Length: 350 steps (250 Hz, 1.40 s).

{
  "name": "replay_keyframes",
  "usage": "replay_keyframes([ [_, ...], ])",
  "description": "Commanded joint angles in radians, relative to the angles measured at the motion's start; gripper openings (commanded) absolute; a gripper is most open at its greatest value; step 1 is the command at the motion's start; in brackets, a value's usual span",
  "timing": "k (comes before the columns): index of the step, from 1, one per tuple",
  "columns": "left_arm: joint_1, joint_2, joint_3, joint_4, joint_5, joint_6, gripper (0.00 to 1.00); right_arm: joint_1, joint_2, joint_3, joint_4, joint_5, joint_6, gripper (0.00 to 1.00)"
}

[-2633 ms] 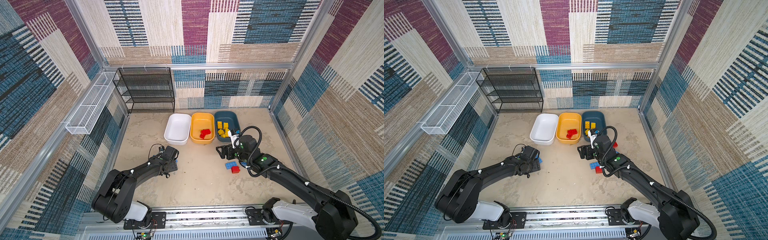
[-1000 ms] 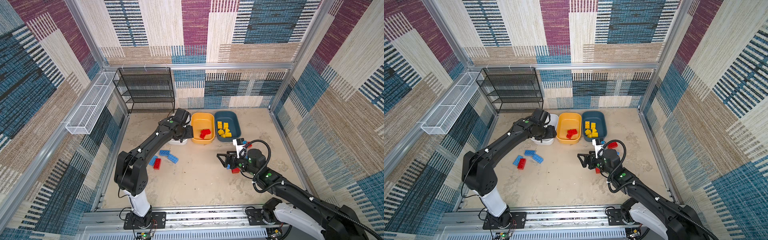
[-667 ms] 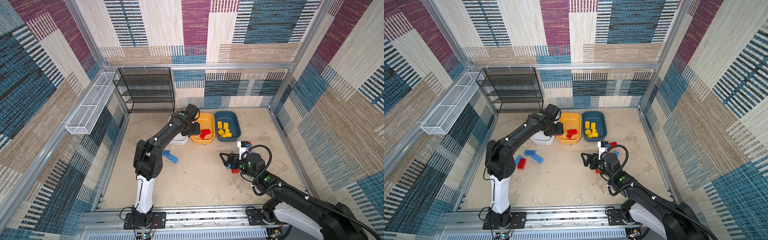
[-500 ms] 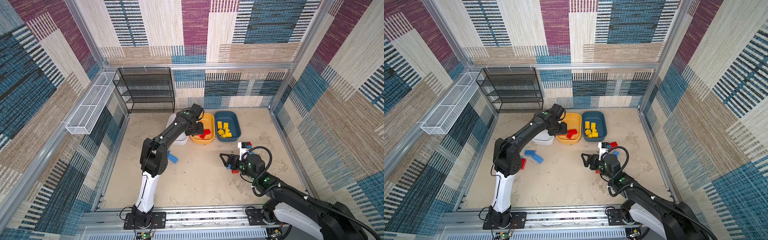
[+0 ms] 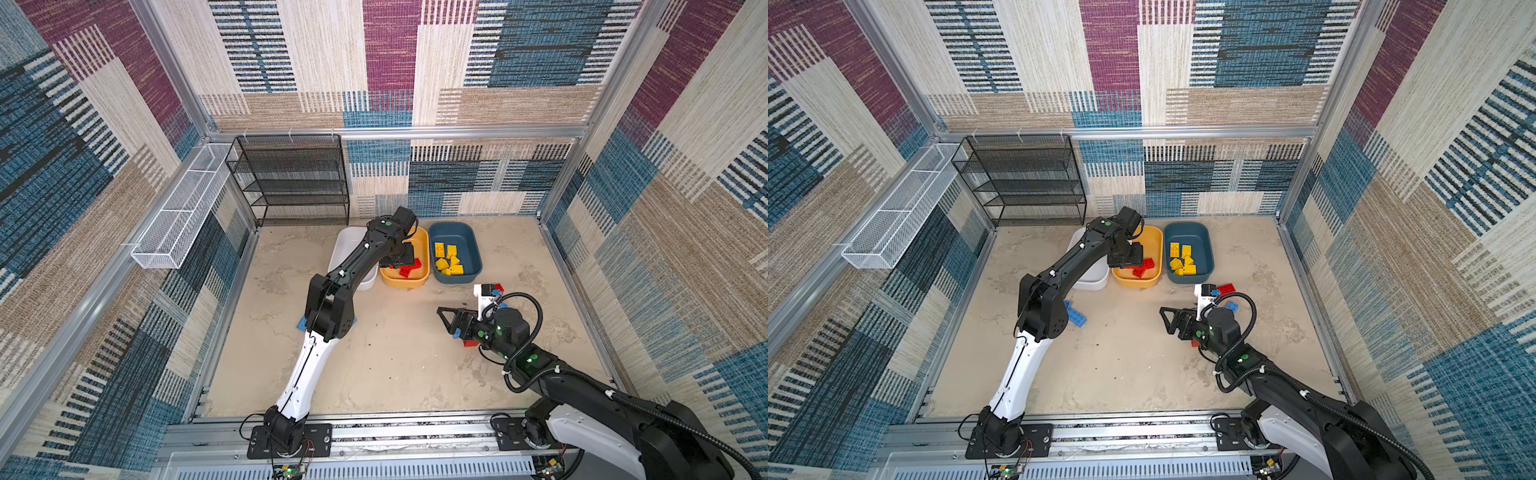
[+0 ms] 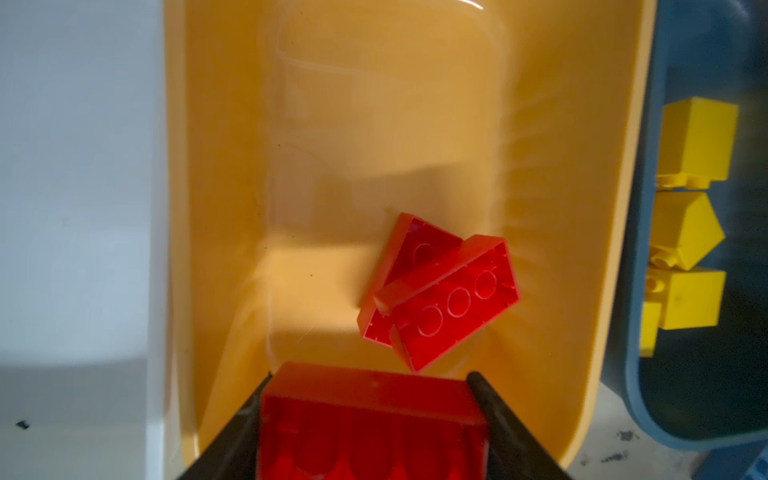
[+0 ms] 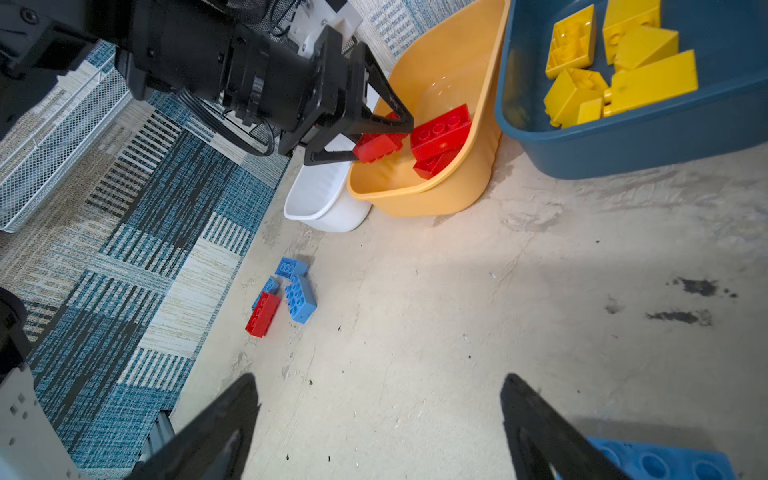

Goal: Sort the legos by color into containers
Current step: 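Carry the red brick into the yellow tub and open the left gripper, then withdraw the left gripper toward the bricks while the right gripper grasps a red brick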

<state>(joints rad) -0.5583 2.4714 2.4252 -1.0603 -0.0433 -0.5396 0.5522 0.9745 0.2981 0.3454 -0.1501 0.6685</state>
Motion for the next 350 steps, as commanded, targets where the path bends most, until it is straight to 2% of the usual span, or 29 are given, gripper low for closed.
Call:
replay_keyframes([
  [1,-0.002,0.011,0.015,0.007,0.003,0.004,0.52,0.0,0.003,0.005,0.026,-0.003,-0.014,0.93],
  [30,-0.009,0.013,0.011,0.032,0.005,0.033,0.56,-0.001,-0.01,0.019,0.004,0.009,-0.035,0.92],
  [75,-0.022,0.009,0.014,0.049,-0.003,0.054,0.68,0.001,-0.038,0.04,-0.052,0.041,-0.063,0.92],
  [121,-0.036,-0.05,0.002,0.057,-0.043,0.107,0.79,-0.001,-0.031,0.1,-0.166,0.092,-0.104,0.93],
  [146,-0.043,-0.123,-0.084,0.108,-0.051,0.128,0.83,0.0,-0.016,0.148,-0.247,0.113,-0.129,0.93],
  [181,-0.043,-0.235,-0.214,0.177,-0.038,0.132,0.84,-0.001,-0.02,0.198,-0.356,0.125,-0.133,0.93],
  [228,-0.046,-0.487,-0.505,0.3,-0.027,0.122,0.83,0.002,-0.026,0.249,-0.53,0.182,-0.16,0.92],
  [267,-0.113,-0.773,-0.847,0.446,-0.088,0.132,0.82,0.001,0.029,0.268,-0.636,0.241,-0.154,0.91],
  [314,-0.131,-1.058,-1.206,0.56,-0.08,0.074,0.81,0.002,0.076,0.26,-0.698,0.252,-0.121,0.84],
  [350,-0.133,-1.223,-1.414,0.609,-0.072,0.042,0.8,0.002,0.153,0.272,-0.726,0.255,-0.115,0.81],
])
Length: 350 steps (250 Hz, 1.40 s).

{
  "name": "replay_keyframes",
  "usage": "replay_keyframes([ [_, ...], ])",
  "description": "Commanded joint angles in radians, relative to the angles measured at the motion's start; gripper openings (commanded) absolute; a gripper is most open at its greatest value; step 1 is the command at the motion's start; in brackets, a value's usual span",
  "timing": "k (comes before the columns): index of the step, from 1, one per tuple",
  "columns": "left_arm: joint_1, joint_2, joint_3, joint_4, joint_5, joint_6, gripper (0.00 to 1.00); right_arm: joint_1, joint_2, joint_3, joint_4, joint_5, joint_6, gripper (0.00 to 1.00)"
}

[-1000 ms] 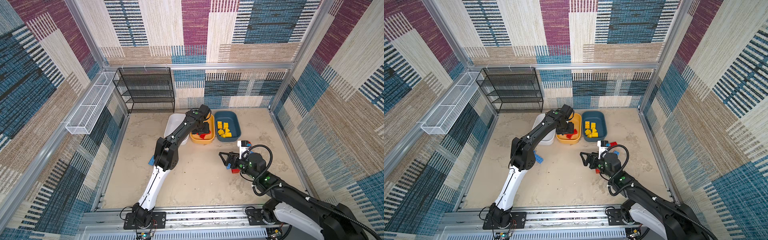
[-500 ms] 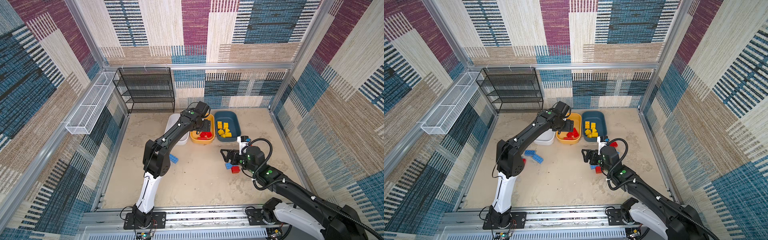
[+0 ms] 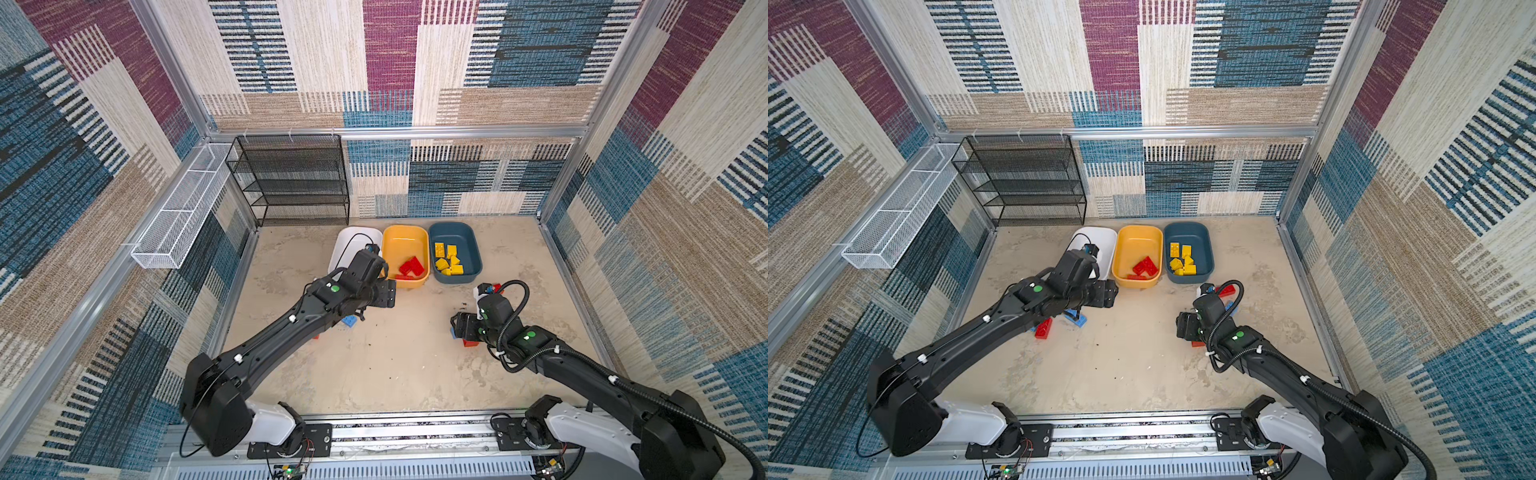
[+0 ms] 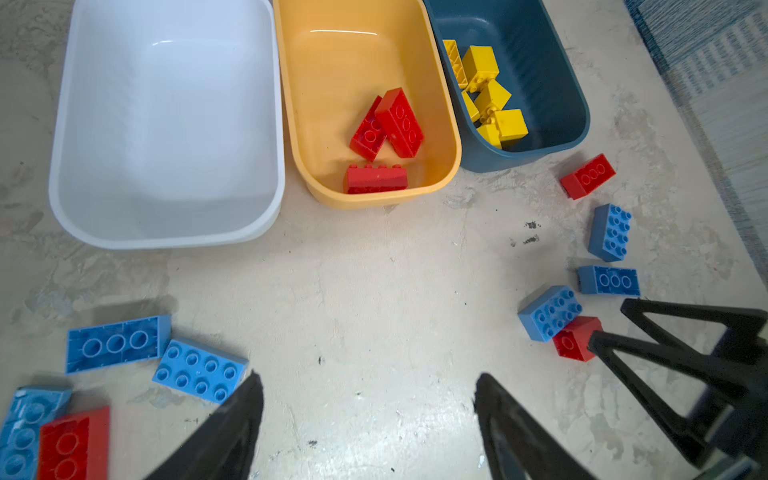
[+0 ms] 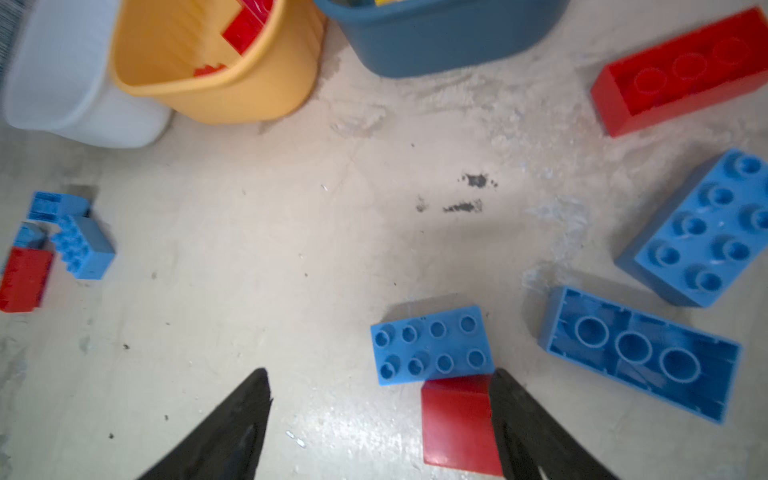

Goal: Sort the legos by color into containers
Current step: 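Withdraw the left gripper toward the bricks while the right gripper grasps a red brick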

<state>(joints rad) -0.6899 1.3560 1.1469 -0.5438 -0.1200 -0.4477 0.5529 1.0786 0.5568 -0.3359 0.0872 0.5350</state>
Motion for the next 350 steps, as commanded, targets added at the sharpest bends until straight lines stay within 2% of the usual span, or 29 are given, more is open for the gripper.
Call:
replay_keyframes([
  [1,-0.002,-0.112,-0.141,0.093,0.004,-0.051,0.8,0.002,0.051,0.014,-0.046,0.018,0.019,0.81],
  [47,-0.002,-0.26,-0.358,0.163,-0.006,-0.086,0.8,0.002,0.121,0.023,-0.071,0.035,0.026,0.76],
  [98,-0.001,-0.324,-0.481,0.218,0.022,-0.103,0.8,0.005,0.185,0.044,-0.111,0.058,0.038,0.75],
  [155,-0.002,-0.342,-0.529,0.259,0.039,-0.093,0.79,0.025,0.223,0.059,-0.149,0.076,0.058,0.61],
  [196,-0.002,-0.362,-0.557,0.282,0.039,-0.088,0.79,0.057,0.238,0.058,-0.174,0.093,0.09,0.59],
  [242,-0.002,-0.395,-0.589,0.296,0.04,-0.093,0.8,0.08,0.252,0.073,-0.203,0.103,0.11,0.52],
  [271,-0.002,-0.415,-0.612,0.307,0.036,-0.096,0.79,0.087,0.25,0.095,-0.22,0.11,0.114,0.41],
  [350,-0.002,-0.425,-0.655,0.344,0.031,-0.095,0.8,0.107,0.289,0.197,-0.276,0.099,0.105,0.35],
])
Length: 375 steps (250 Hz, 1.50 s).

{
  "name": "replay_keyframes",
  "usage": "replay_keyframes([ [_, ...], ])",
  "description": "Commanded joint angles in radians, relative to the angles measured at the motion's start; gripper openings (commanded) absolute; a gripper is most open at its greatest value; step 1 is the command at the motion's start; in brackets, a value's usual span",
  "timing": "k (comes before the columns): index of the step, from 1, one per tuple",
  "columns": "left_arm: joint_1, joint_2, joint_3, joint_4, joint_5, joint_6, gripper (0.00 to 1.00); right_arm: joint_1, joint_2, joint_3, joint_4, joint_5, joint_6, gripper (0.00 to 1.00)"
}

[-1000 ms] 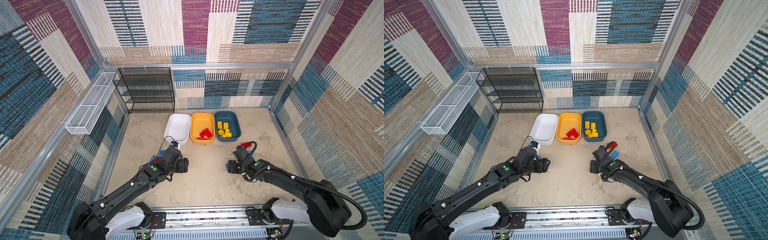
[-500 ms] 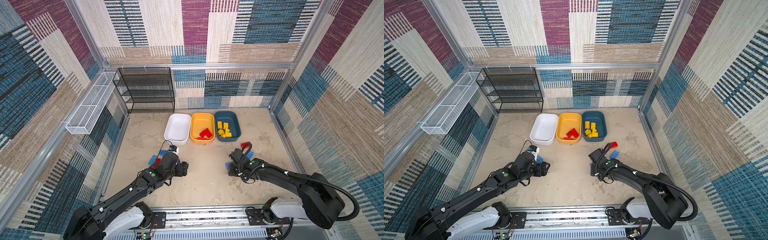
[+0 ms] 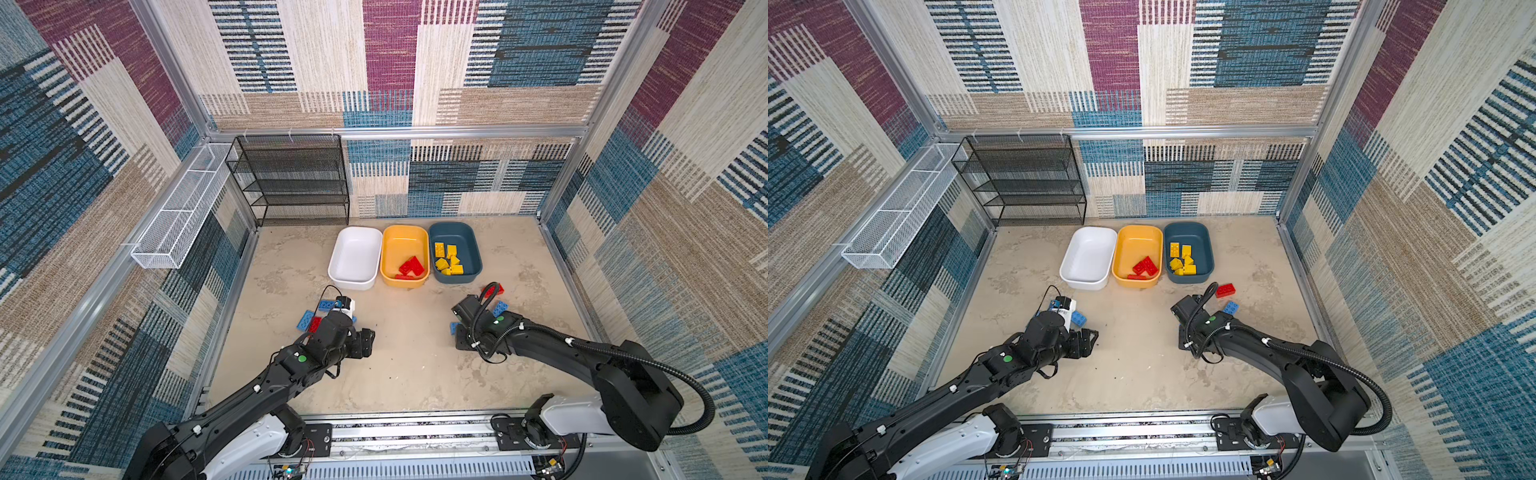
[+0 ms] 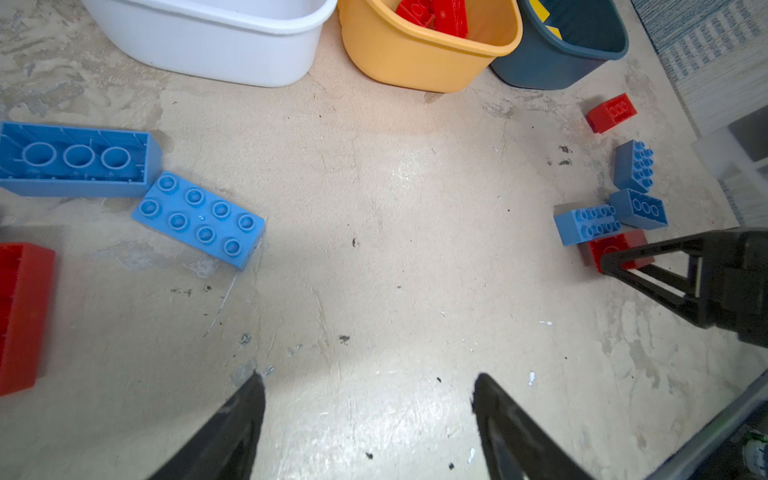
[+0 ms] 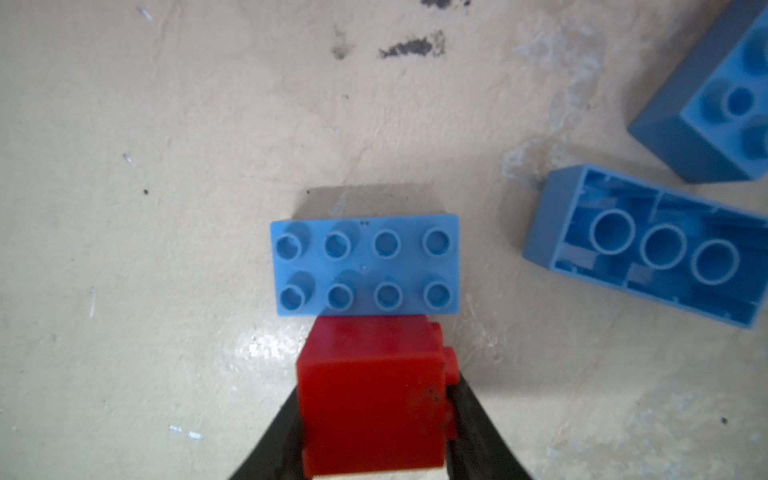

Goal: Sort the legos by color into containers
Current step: 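Withdraw the left gripper toward the bricks while the right gripper grasps a red brick, then carry the red brick into the yellow tub and open the right gripper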

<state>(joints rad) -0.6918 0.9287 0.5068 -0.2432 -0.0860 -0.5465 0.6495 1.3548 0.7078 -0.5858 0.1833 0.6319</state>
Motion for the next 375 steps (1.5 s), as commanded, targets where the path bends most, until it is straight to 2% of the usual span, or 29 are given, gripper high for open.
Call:
replay_keyframes([
  [1,0.0,0.003,-0.015,0.044,-0.004,0.004,0.8,0.012,0.014,0.049,-0.03,0.002,0.009,0.35],
  [48,0.001,0.018,-0.023,0.043,-0.004,0.015,0.8,0.025,0.05,0.201,-0.079,-0.004,-0.027,0.35],
  [76,0.002,0.022,-0.039,0.054,-0.01,0.013,0.8,0.025,0.122,0.344,-0.121,-0.01,-0.081,0.35],
  [156,0.016,0.05,-0.051,0.076,0.006,-0.001,0.8,0.024,0.427,0.846,-0.26,-0.04,-0.182,0.35],
  [206,0.026,0.033,-0.059,0.075,-0.01,-0.005,0.8,0.005,0.633,1.092,-0.302,-0.061,-0.222,0.35],
  [232,0.028,0.025,-0.063,0.07,-0.017,-0.004,0.8,-0.02,0.71,1.16,-0.264,-0.113,-0.237,0.35],
  [299,0.029,0.002,-0.074,0.053,-0.056,0.005,0.79,-0.056,0.897,1.37,-0.26,-0.131,-0.264,0.35],
  [375,0.031,-0.016,-0.077,0.038,-0.092,-0.001,0.79,-0.073,0.962,1.452,-0.261,-0.154,-0.28,0.43],
])
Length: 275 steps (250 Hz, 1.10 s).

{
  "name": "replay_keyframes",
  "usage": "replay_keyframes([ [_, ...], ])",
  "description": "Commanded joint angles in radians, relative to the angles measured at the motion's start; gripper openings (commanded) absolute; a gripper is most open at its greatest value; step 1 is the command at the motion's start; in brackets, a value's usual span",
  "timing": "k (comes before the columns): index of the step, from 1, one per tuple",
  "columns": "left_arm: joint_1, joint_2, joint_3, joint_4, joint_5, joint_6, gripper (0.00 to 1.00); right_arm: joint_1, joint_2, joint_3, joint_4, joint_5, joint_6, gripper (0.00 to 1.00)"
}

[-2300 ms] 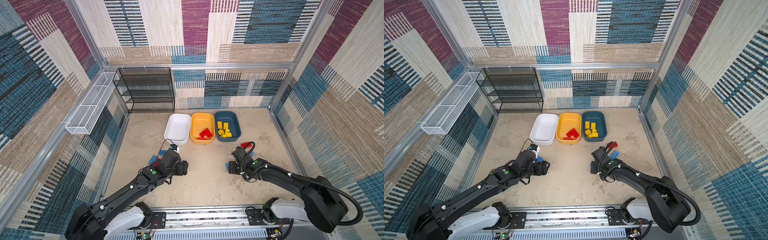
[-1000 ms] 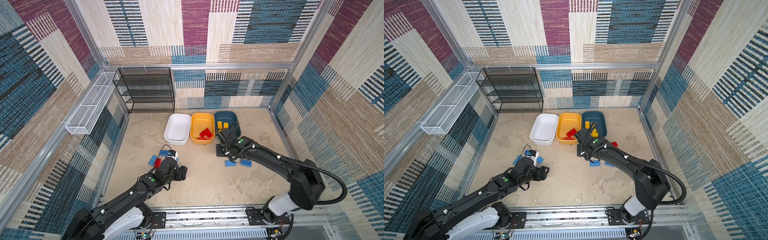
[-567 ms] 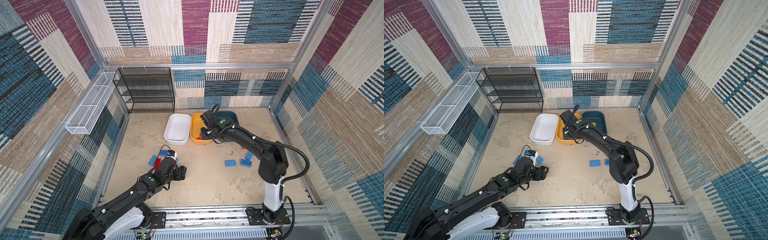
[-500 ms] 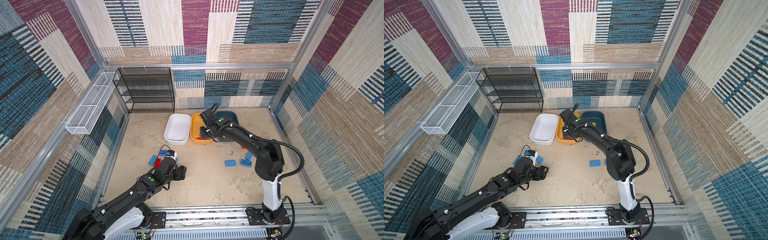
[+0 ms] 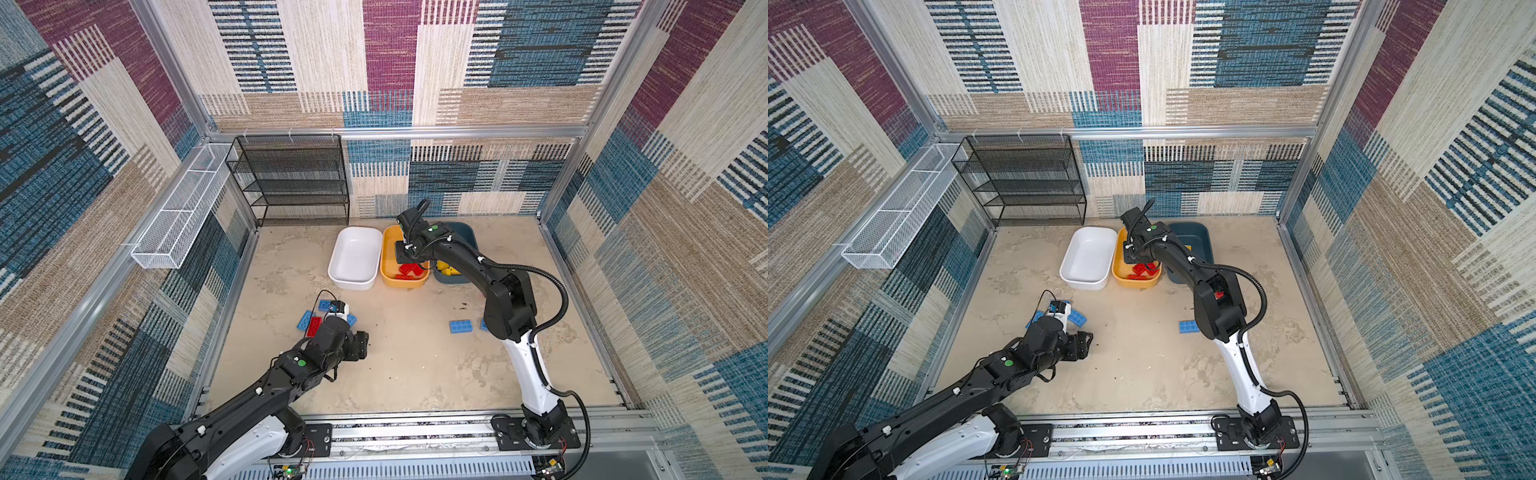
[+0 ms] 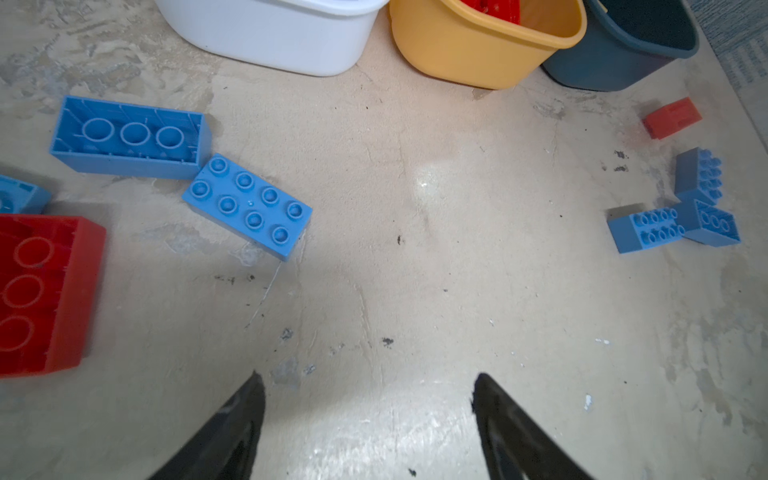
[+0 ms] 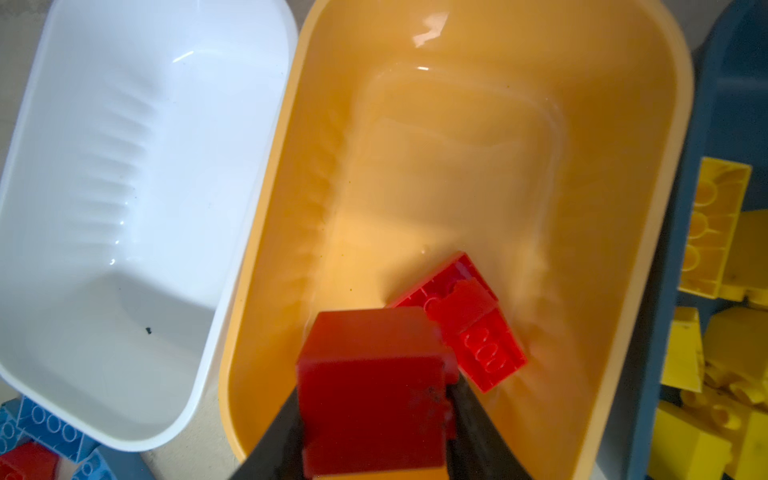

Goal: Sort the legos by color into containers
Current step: 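Carry the red brick into the yellow tub and open the right gripper, then withdraw the right gripper while the left gripper grasps a red brick among blue bricks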

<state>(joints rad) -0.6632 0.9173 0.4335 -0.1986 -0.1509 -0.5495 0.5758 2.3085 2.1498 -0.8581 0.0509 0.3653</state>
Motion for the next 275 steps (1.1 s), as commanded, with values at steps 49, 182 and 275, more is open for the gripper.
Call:
replay_keyframes([
  [49,0.002,-0.024,-0.001,-0.031,-0.044,-0.014,0.79,0.0,-0.028,-0.029,0.054,-0.033,-0.02,0.55],
  [182,0.144,-0.012,0.05,-0.169,-0.067,-0.096,0.8,0.013,-0.605,-0.805,0.627,-0.227,-0.041,0.78],
  [275,0.291,0.075,0.094,-0.175,-0.128,-0.048,0.59,0.038,-0.993,-1.28,0.866,-0.332,-0.022,0.85],
])
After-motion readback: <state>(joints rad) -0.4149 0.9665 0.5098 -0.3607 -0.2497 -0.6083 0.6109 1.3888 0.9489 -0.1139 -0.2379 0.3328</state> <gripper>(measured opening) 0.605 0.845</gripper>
